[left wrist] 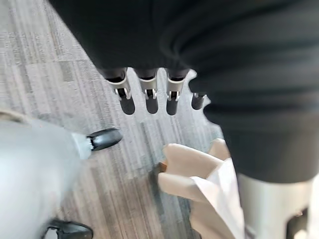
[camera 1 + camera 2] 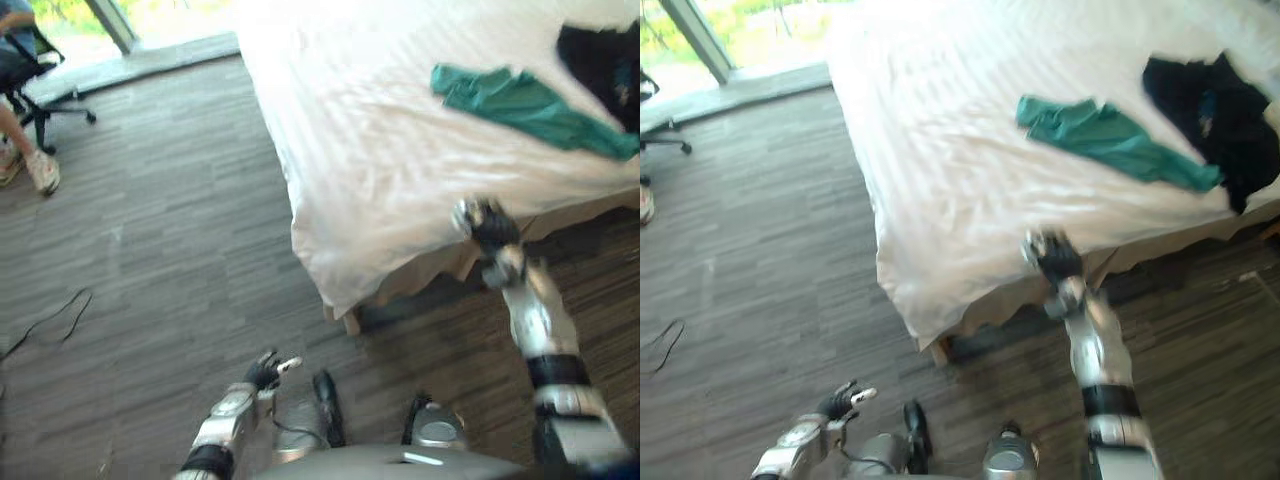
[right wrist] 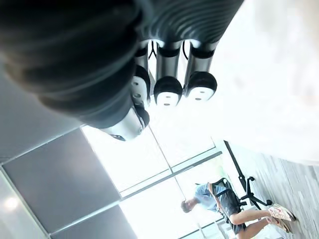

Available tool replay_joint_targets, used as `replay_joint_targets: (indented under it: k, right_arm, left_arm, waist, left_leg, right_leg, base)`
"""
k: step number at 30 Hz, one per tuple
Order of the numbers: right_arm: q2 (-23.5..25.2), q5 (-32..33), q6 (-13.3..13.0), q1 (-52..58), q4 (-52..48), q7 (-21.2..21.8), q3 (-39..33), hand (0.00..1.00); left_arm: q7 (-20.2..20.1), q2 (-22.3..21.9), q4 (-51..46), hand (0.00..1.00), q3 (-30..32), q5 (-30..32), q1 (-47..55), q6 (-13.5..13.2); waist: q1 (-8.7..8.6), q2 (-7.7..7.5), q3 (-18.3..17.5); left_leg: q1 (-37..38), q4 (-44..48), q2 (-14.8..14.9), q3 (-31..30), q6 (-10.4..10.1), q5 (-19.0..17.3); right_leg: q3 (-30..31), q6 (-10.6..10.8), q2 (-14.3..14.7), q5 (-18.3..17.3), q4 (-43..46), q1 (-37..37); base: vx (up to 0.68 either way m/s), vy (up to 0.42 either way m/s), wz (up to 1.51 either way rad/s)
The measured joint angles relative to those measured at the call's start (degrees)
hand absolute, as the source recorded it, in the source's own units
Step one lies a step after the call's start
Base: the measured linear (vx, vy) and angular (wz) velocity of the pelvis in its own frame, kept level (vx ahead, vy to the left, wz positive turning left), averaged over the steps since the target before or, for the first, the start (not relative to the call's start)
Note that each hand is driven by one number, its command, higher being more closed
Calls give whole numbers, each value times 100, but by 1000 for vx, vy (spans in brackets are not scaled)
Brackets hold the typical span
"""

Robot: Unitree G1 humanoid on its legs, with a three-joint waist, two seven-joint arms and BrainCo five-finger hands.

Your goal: Tidy the bed and pick cloth on bed and put in laundry

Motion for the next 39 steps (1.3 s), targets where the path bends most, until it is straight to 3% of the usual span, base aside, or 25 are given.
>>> replay_joint_targets:
  k: [3, 4, 6, 8, 11, 16, 19, 23, 28, 32, 37, 38, 39]
  right_arm:
    - [-223, 148, 8, -1378, 458, -353, 85, 100]
    - [-224, 149, 8, -1499, 473, -398, 87, 100]
    - [-218, 445, 8, -1966, 471, -690, 98, 100]
    - [-212, 685, -1, -2123, 295, -965, 98, 100]
    - [-43, 1065, -90, -2116, -690, -1557, 84, 100]
    - [396, 1552, -631, -2148, -1683, -2428, -256, 100]
    - [508, 1595, -973, -2045, -1848, -2657, -498, 100]
    - [499, 1482, -1226, -1355, -1893, -2814, -1083, 100]
    - [405, 1471, -1068, -207, -1482, -2689, -1597, 100]
    - [55, 1491, -992, 713, -1181, -1999, -1772, 100]
    - [3, 1531, -917, 1695, -1136, -1216, -2086, 100]
    - [16, 1547, -913, 2018, -1050, -1056, -2146, 0]
    - [26, 1542, -899, 2297, -936, -961, -2215, 0]
  left_arm:
    - [25, 69, 480, 0, 1, -349, -975, -241]
    - [41, 83, 506, 0, 5, -428, -1085, -262]
    - [159, 104, 556, 0, 11, -690, -1589, -410]
    - [339, 29, 550, 0, 118, -735, -1923, -483]
    - [770, -356, 186, 0, 568, -874, -2186, -641]
    - [1432, -1021, -339, 0, 1218, -951, -2560, -760]
    - [1746, -1137, -571, 0, 1430, -943, -2520, -805]
    - [1944, -1171, -862, 0, 1664, -929, -2426, -819]
    - [1954, -1018, -1067, 0, 1908, -856, -2190, -666]
    - [1838, -683, -1067, 0, 1915, -826, -1835, -560]
    - [1450, -267, -1068, 0, 1829, -825, -1460, -516]
    - [1310, -184, -1066, 0, 1796, -818, -1325, -461]
    - [1151, -150, -1066, 0, 1780, -804, -1232, -440]
  waist:
    - [326, 69, 138]
    - [350, 65, 172]
    - [472, 52, 348]
    - [471, 79, 512]
    - [460, 59, 634]
    - [382, -10, 733]
    - [290, -50, 773]
    - [280, -115, 810]
    - [111, -123, 810]
    - [32, -170, 811]
    - [9, -369, 779]
    - [7, -415, 760]
    - [4, -443, 746]
  left_leg:
    - [-1008, 240, 38, -75, 21, 220]
    - [-1144, 314, 41, -99, 59, 222]
    - [-1993, 1053, 130, -204, 307, 145]
    - [-2565, 1685, 214, -297, 377, -48]
    - [-3767, 3202, 463, -330, 472, -673]
    - [-5597, 5373, 927, -480, 488, -1481]
    - [-6165, 6080, 1130, -483, 506, -1642]
    - [-6297, 6642, 1377, -540, 491, -1833]
    - [-6220, 6802, 1566, -558, 494, -1906]
    - [-5696, 6816, 1793, -483, 457, -2022]
    - [-4679, 6191, 1845, -276, 366, -1984]
    - [-4344, 5913, 1847, -176, 319, -1937]
    - [-4049, 5650, 1848, -89, 322, -1875]
  right_leg:
    - [11, -124, -96, 13, 544, -1106]
    - [13, -137, -117, 4, 652, -1237]
    - [7, -236, -225, -125, 1198, -1916]
    - [18, -269, -327, -264, 1687, -2372]
    - [241, -318, -521, -760, 2895, -3410]
    - [737, -440, -711, -1599, 4931, -5202]
    - [981, -528, -724, -1785, 5656, -5864]
    - [1130, -580, -645, -1924, 6129, -6030]
    - [1177, -543, -470, -1892, 6148, -5953]
    - [1226, -526, -258, -1840, 5985, -5479]
    - [1191, -488, -62, -1662, 5237, -4546]
    - [1134, -487, -29, -1546, 4915, -4214]
    - [1093, -465, 21, -1444, 4611, -3914]
  base:
    - [-142, -3, 15]
    - [-66, -30, 34]
    - [-45, -13, 26]
    - [-52, -21, 17]
    - [-122, -32, 0]
    - [-203, -41, -11]
    - [-202, -27, -20]
    - [-125, -8, -24]
    - [-77, 21, -24]
    - [-26, 24, -29]
    - [2, 22, -18]
    - [45, 42, -3]
    - [59, 50, -2]
